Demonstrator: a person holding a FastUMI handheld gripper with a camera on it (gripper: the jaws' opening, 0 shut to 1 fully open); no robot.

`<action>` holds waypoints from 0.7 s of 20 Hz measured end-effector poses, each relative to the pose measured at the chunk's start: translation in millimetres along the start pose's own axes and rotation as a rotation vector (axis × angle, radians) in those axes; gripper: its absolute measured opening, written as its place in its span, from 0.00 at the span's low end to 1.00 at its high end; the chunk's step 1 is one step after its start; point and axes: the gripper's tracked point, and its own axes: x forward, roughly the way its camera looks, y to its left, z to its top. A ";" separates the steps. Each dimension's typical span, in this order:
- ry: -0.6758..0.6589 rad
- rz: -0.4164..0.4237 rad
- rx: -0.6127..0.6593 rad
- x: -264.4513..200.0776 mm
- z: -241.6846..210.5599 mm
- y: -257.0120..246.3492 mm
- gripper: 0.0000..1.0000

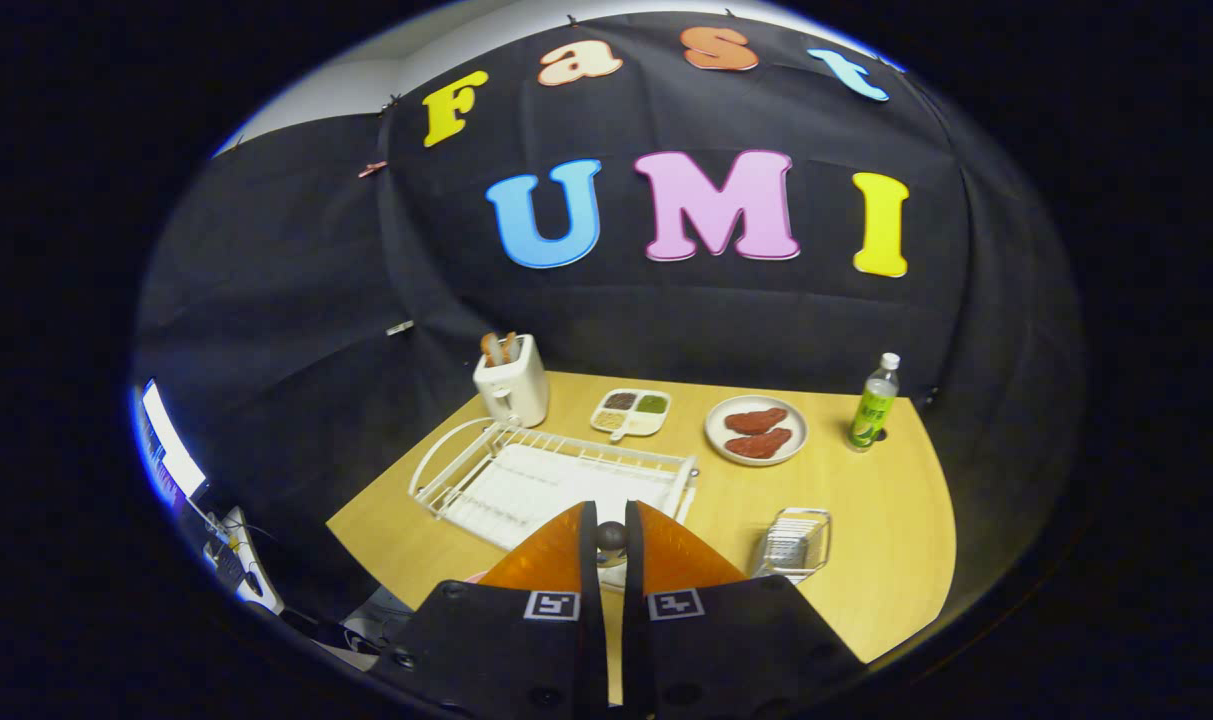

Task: Take the plate from the dish rack, then take the spoon from the basket and place it into the plate.

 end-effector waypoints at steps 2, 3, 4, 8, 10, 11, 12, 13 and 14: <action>0.025 0.063 -0.017 10.9 -18.4 32.1 0.10; 0.036 0.089 -0.031 17.8 -27.1 45.4 0.10; 0.048 0.113 -0.048 24.3 -36.1 58.1 0.10; 0.114 0.171 -0.081 53.8 -81.8 92.9 0.10; 0.130 0.181 -0.094 68.0 -98.5 101.7 0.10; 0.132 0.187 -0.102 73.5 -104.9 105.8 0.10; 0.133 0.191 -0.108 78.8 -110.4 108.8 0.10; 0.140 0.195 -0.115 83.2 -118.2 111.4 0.10; 0.147 0.202 -0.123 85.0 -125.1 114.2 0.10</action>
